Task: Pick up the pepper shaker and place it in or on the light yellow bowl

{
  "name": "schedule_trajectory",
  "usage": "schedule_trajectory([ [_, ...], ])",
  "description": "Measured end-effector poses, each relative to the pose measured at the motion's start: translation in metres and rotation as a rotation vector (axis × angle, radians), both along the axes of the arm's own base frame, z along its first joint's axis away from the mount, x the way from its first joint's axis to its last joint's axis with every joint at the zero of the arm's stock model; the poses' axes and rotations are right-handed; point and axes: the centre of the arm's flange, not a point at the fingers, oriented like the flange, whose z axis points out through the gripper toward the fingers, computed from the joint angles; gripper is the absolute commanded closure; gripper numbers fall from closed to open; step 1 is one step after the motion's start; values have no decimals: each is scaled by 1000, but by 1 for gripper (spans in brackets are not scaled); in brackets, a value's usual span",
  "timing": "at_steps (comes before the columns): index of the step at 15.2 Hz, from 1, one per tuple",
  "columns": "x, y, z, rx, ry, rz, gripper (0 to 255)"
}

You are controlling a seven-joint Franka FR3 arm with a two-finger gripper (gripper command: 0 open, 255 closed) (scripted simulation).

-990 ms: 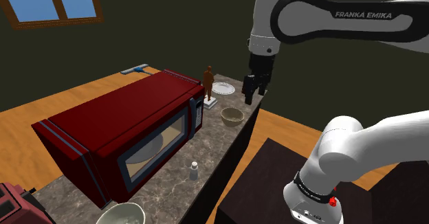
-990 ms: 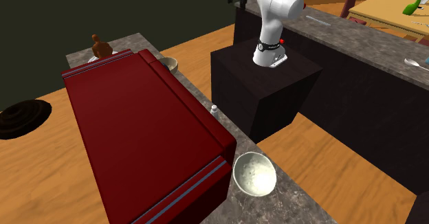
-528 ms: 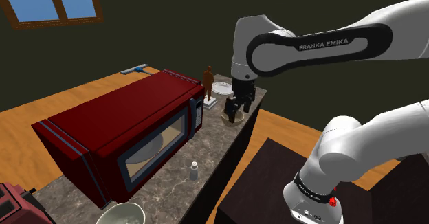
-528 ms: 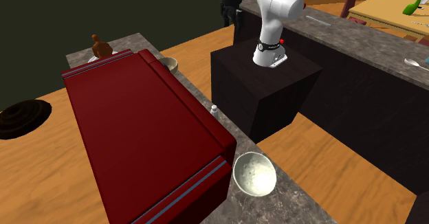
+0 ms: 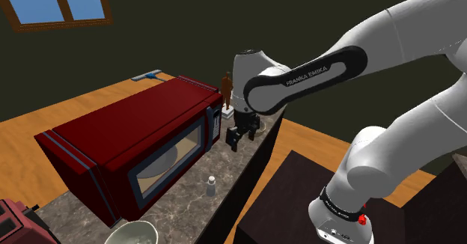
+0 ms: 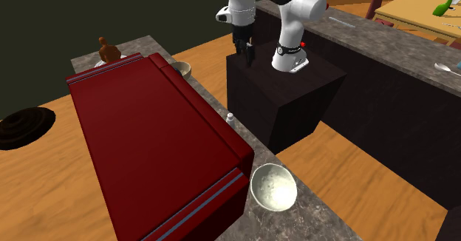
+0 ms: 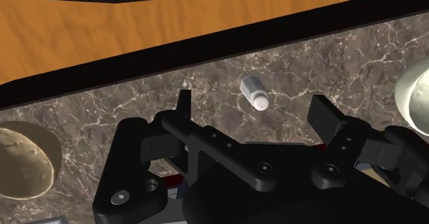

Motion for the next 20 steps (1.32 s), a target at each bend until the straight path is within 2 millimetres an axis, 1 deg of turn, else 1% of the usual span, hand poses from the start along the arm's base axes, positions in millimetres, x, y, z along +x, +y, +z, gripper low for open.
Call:
schedule_trajectory([
  [2,9,4,-23,-3,0,-11,0],
  [4,23,12,-48,-6,-1,-22,0],
  [6,32,20,-73,-9,-1,-32,0],
  [7,39,20,-84,-10,-2,-38,0],
  [10,52,34,-116,-14,-1,-54,0],
  [12,61,35,-141,-16,-1,-65,0],
  [14,71,44,-165,-18,-1,-76,0],
  [17,90,50,-201,-22,-2,-92,0],
  [18,97,55,-211,-23,-1,-98,0],
  [20,100,57,-228,-25,-1,-103,0],
])
